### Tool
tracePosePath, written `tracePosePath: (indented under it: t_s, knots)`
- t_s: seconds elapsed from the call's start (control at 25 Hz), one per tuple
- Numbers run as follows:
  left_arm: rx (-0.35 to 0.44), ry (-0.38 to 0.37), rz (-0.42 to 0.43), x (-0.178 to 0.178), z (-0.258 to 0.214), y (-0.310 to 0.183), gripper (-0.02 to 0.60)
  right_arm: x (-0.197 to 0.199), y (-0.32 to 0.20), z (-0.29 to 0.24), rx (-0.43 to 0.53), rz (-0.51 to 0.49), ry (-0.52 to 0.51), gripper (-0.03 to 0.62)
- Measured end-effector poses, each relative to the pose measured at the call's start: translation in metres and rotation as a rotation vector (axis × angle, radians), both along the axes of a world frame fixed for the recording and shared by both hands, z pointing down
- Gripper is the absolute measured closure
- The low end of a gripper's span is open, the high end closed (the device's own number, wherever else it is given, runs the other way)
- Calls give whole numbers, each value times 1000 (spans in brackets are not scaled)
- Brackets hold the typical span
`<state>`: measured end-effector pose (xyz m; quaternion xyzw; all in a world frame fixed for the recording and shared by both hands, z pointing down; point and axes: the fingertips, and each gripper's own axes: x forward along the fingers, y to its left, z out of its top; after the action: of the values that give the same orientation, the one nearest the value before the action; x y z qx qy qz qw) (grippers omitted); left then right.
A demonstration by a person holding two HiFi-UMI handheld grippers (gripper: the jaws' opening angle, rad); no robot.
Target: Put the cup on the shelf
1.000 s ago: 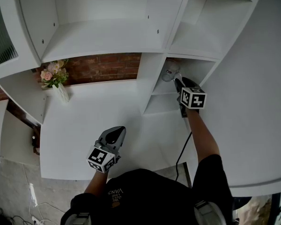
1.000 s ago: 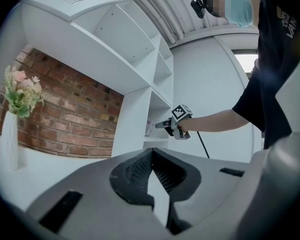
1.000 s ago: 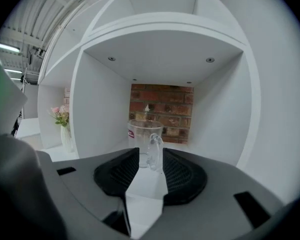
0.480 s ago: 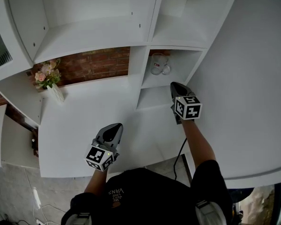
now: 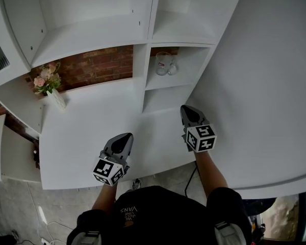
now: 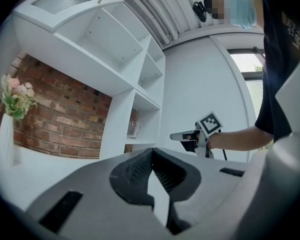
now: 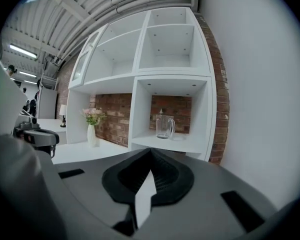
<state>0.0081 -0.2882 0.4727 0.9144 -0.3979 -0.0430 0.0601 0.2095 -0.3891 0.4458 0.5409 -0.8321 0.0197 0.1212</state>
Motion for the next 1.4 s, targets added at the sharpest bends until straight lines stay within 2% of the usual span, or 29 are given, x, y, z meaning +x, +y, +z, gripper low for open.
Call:
tracePosePath:
  t_s: [0.48, 1.0, 1.4]
  knots:
    - [-12, -29, 0, 33, 1, 47, 574, 19, 100, 14, -18, -6, -138, 594]
    - [-40, -14, 2, 63, 5, 124, 574, 43, 206, 39, -57, -7, -188, 594]
    - [-54, -27, 0, 86, 9, 171, 574, 62, 263, 53, -78, -15, -231, 594]
